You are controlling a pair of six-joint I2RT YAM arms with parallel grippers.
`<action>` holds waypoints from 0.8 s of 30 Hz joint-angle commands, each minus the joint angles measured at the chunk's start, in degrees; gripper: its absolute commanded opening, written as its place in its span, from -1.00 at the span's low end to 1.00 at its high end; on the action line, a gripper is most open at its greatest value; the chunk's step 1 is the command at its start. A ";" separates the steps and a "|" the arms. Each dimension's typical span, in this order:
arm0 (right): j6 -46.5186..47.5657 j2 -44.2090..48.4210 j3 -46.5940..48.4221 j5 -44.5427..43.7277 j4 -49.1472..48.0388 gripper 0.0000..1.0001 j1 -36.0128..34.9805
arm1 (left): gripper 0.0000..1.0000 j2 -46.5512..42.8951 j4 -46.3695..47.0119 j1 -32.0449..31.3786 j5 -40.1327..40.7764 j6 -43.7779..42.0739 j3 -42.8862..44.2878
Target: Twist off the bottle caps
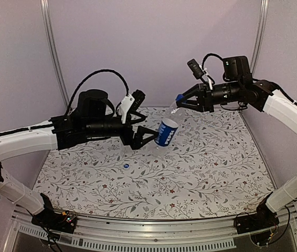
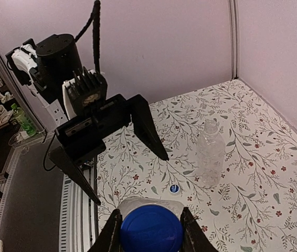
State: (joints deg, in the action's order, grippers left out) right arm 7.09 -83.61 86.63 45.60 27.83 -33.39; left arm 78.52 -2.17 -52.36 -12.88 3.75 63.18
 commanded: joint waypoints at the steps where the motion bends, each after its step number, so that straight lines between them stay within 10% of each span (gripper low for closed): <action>1: -1.48 0.31 1.24 8.39 -3.66 -1.00 -0.63 | 0.99 1.60 4.48 -1.18 -3.92 -1.55 1.19; 24: -3.15 -4.74 4.46 7.48 -4.00 -1.00 -4.82 | 0.58 6.98 10.92 -2.31 -11.02 0.00 -0.07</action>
State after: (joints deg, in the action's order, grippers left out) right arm 3.66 -87.13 89.08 54.17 23.40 -37.39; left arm 85.21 6.59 -53.63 -22.35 3.33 63.16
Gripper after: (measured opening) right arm 0.278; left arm 0.806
